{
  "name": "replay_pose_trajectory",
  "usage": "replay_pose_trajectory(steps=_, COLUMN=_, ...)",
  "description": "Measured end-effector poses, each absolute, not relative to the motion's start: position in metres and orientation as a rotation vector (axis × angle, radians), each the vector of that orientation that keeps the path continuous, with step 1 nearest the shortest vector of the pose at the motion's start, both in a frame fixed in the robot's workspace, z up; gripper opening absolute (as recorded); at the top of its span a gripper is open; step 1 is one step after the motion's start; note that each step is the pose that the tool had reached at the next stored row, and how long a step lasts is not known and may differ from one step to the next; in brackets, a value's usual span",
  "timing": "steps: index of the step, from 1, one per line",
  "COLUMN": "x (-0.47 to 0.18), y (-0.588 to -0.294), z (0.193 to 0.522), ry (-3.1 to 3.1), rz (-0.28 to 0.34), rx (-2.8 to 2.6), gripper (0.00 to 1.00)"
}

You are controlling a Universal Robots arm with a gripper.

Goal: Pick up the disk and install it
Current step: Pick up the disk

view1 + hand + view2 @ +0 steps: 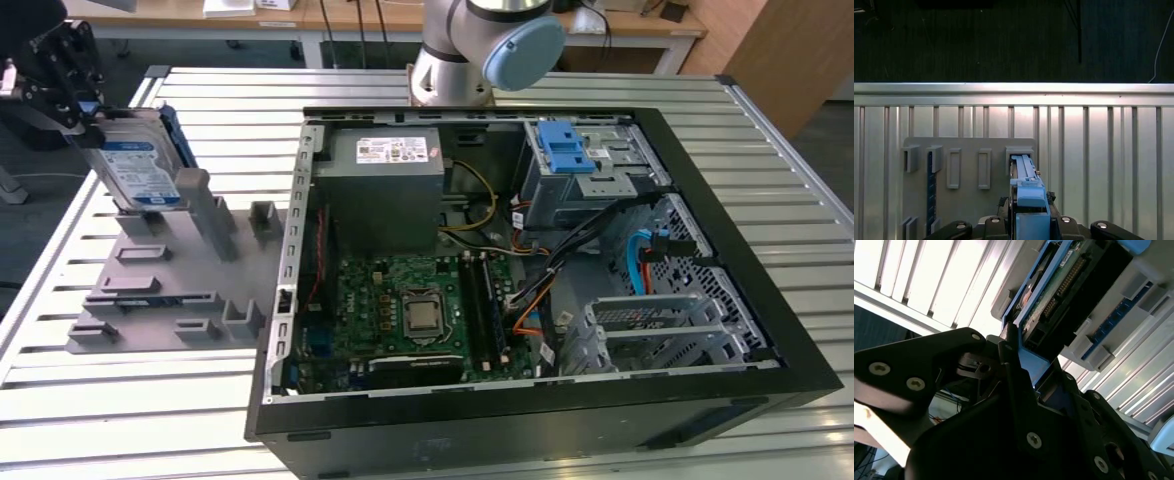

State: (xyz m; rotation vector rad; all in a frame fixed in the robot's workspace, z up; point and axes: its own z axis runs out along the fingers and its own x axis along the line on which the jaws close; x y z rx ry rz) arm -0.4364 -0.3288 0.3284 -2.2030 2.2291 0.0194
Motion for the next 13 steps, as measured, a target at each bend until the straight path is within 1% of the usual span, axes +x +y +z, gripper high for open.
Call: replay_pose_trajectory(steps=13, x=-0.4363, y=-0.3288, z=0.3360, ry=2.229, rz=0.019, rx=-2.203, gripper=0.37)
